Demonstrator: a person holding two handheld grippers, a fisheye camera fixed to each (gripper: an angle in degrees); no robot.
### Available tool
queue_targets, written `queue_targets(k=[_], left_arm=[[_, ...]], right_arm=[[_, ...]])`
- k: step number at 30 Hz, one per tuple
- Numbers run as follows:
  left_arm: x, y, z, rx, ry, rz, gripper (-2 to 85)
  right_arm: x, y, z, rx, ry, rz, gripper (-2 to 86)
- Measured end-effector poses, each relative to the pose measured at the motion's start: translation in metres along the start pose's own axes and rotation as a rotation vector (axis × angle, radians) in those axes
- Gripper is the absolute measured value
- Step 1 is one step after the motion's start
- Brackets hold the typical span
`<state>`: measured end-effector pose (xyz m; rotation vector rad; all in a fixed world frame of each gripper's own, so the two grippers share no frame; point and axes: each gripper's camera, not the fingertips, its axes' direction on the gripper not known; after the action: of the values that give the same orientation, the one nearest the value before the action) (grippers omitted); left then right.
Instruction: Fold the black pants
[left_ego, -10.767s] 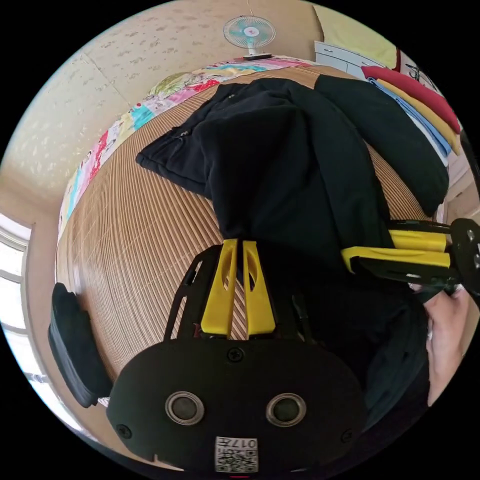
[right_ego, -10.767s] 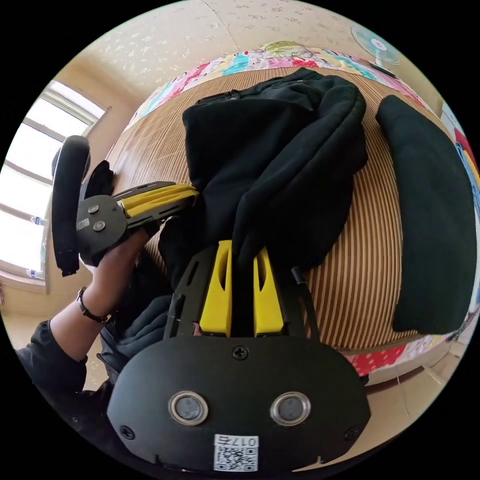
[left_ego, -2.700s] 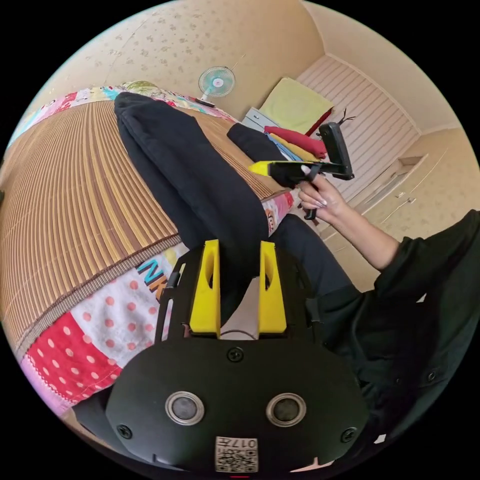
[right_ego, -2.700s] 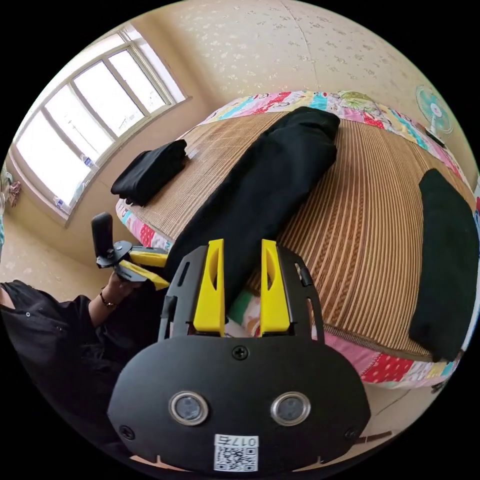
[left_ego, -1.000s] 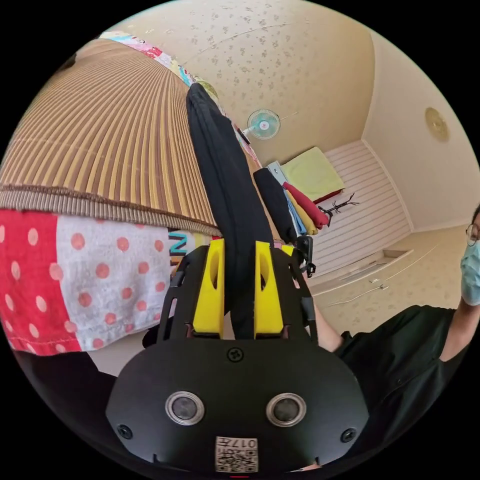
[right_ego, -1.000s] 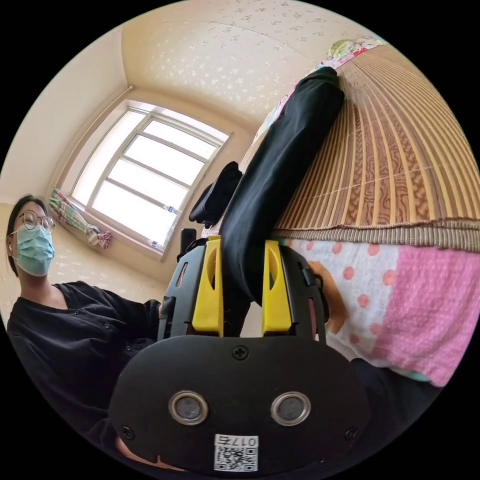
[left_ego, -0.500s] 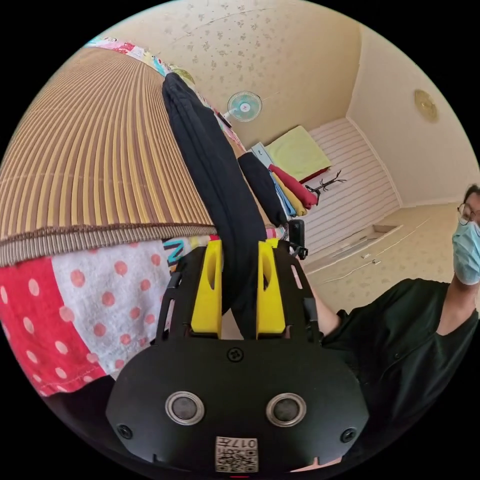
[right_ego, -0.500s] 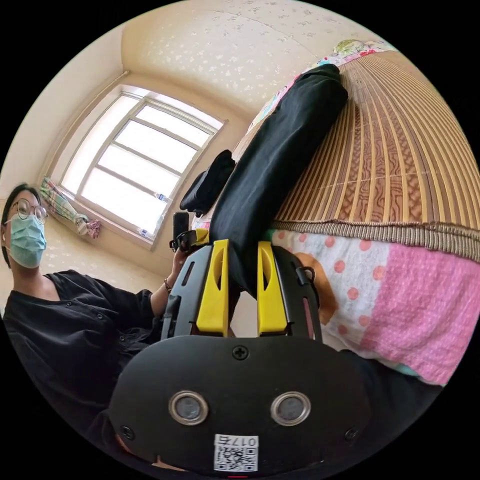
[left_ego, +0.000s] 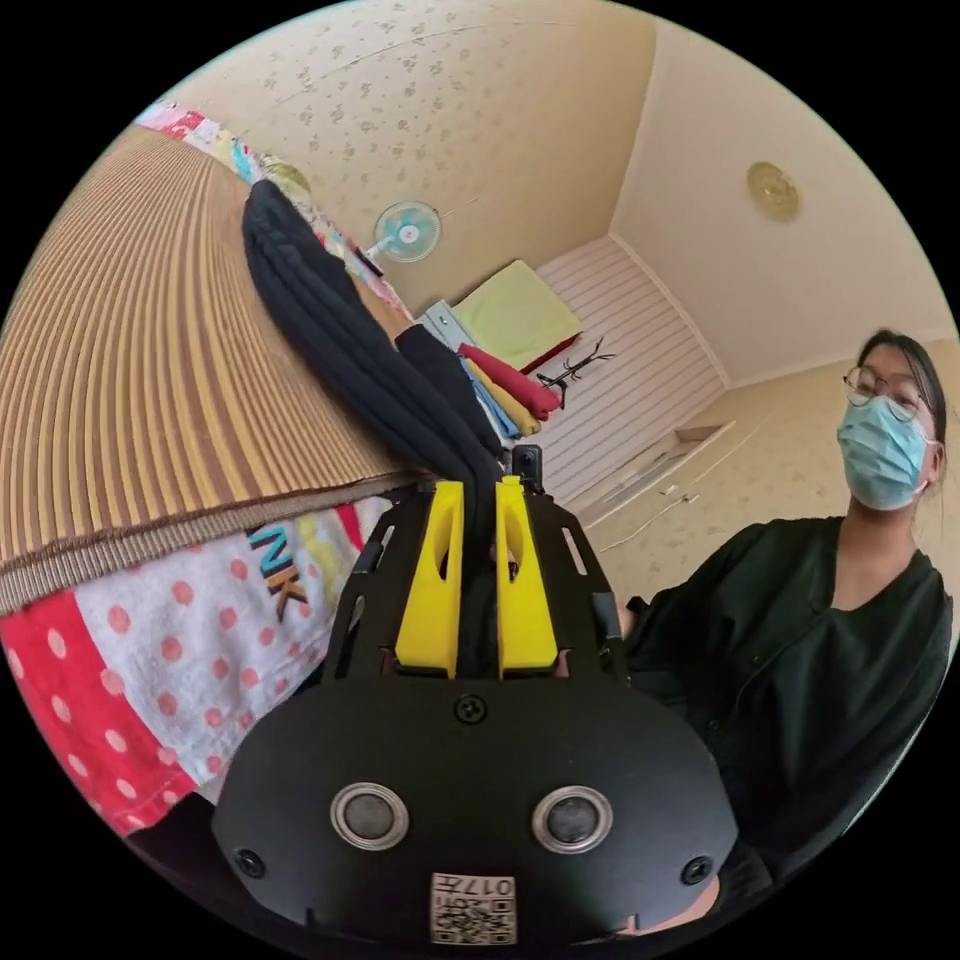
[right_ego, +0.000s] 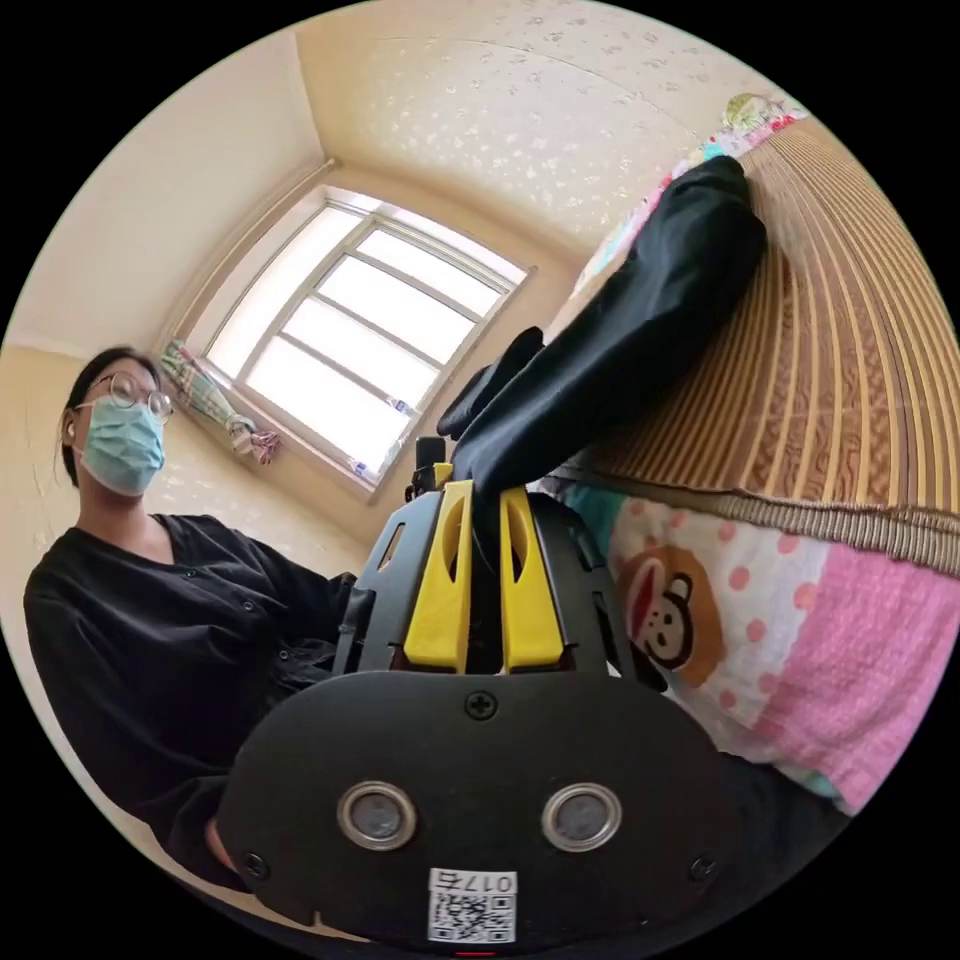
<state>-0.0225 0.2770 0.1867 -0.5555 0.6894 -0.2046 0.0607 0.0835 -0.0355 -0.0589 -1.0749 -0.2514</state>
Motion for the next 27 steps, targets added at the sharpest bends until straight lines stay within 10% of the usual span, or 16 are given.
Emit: queue_targets(k=[9, 16, 27], left_arm=[[0.271, -0.103, -0.027, 0.168, 0.026, 0.559, 5.2], [0.401, -0.213, -0.039, 0.294, 0.032, 0.577, 5.2], [0.222, -0.393, 0.001, 0.154, -0.414, 0.123, 5.2]], right_arm=[[-0.284, -0.110, -0.027, 0.043, 0.042, -0.614, 0.3], [-0.479, -0.207, -0.022, 0.095, 0.276, -0.900, 0.4], [-0.311, -0.406, 0.059, -0.031, 0.548, -0.419, 0.4]])
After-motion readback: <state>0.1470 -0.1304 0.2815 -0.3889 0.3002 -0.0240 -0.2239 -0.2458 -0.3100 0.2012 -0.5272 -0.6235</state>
